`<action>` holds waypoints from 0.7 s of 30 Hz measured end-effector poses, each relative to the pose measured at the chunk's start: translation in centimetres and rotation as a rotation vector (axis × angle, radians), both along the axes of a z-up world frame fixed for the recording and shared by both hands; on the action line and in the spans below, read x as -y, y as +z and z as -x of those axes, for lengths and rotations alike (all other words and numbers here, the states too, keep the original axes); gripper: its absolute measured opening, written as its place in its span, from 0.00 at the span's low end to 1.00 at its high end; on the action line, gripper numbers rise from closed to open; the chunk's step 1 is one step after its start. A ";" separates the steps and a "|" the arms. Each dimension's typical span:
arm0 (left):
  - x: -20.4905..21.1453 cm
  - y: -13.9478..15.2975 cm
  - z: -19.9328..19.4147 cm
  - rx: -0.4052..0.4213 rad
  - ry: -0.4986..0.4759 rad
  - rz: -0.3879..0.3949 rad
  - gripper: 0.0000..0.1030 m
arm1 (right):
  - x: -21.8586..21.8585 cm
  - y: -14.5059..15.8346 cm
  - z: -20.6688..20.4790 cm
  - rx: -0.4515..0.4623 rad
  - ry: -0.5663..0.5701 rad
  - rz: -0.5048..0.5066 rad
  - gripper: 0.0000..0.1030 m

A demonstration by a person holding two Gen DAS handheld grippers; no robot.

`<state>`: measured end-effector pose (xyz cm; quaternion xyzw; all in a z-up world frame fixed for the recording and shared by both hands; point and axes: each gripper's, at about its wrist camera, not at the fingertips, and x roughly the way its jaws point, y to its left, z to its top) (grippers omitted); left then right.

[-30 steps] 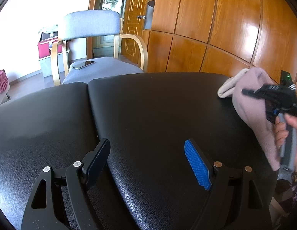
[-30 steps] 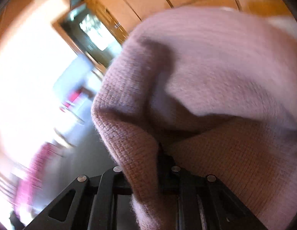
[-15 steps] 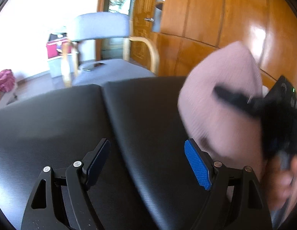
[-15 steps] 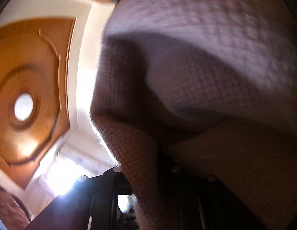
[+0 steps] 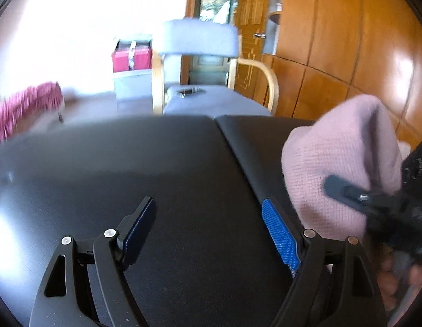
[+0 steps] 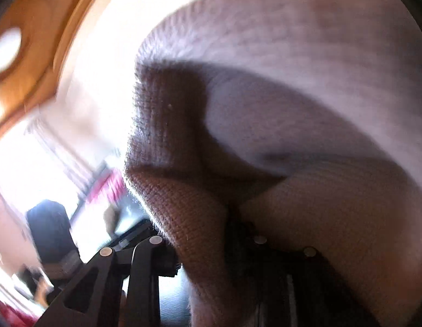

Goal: Fold clothes
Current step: 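Swing the lifted pink sweater toward the left gripper with the right gripper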

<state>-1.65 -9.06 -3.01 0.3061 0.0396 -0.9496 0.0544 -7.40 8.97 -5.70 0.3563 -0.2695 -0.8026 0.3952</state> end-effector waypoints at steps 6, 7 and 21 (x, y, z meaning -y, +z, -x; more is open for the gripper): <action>-4.2 2.7 4.0 -0.062 -0.081 0.228 0.80 | -5.7 -1.0 -1.8 -0.092 -0.126 0.148 0.40; -4.8 2.8 4.7 -0.057 -0.086 0.253 0.80 | -6.9 -1.2 -1.7 -0.102 -0.189 0.125 0.46; -16.9 5.9 6.7 -0.221 -0.231 0.779 0.81 | -13.5 -4.8 1.4 0.073 -0.485 0.053 0.51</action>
